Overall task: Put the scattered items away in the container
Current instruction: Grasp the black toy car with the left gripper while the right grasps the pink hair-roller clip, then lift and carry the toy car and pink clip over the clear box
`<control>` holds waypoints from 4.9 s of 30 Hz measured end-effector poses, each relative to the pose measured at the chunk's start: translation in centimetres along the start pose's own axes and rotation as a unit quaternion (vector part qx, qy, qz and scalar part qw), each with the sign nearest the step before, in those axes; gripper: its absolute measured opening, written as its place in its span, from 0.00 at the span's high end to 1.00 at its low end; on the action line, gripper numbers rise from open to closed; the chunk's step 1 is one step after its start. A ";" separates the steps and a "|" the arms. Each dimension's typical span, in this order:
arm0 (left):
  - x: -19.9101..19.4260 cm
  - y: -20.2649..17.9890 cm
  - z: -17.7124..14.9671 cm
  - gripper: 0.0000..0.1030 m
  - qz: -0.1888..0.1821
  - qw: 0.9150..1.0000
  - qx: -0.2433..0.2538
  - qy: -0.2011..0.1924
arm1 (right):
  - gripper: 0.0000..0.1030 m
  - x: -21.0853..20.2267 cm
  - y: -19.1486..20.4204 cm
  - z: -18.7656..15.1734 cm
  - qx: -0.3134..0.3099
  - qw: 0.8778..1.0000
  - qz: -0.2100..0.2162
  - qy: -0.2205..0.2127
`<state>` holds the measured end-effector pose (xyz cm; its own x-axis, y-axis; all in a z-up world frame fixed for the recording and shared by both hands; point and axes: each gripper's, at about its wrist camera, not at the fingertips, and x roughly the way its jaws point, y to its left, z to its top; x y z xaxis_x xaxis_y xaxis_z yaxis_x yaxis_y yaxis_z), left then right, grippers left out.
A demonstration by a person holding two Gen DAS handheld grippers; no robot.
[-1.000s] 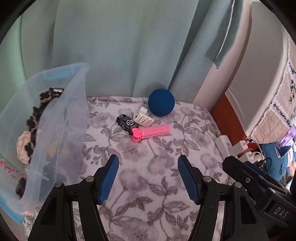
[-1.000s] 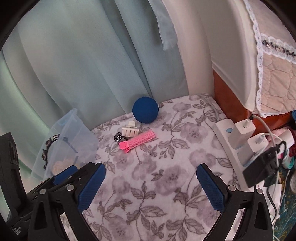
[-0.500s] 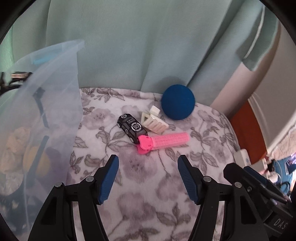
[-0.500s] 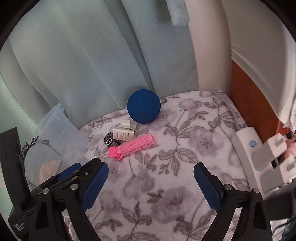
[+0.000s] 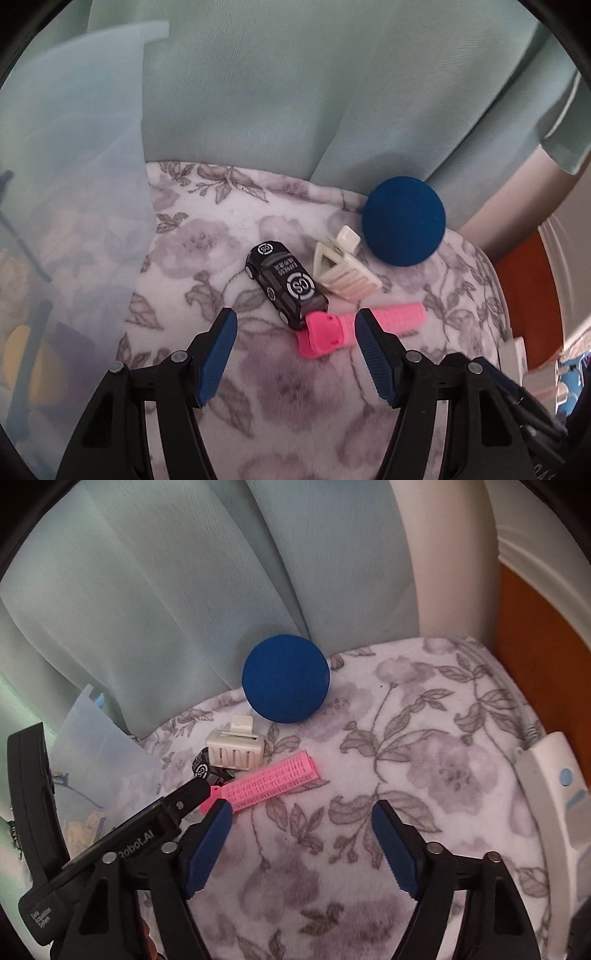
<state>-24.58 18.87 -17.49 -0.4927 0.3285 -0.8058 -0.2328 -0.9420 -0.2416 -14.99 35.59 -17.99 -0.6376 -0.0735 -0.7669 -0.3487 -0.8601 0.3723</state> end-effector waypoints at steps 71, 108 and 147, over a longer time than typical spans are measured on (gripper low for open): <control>-7.4 -0.8 -4.8 0.66 -0.050 0.998 0.025 0.006 | 0.73 -9.0 -1.1 -0.4 0.099 0.991 0.054 -0.072; -31.9 -4.0 -6.1 0.66 -0.117 0.971 0.105 -0.180 | 0.73 -33.1 4.7 -2.4 0.058 0.961 0.100 -0.251; -37.5 9.8 -4.5 0.66 -0.088 0.966 0.002 -0.243 | 0.73 -33.0 17.3 -0.6 -0.070 0.961 0.124 -0.239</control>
<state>-4.63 -3.01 7.94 -0.7809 0.4775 -0.4028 -0.3514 -0.8689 -0.3487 0.44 22.84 13.47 -0.9434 -0.0724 -0.3237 -0.0721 -0.9078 0.4131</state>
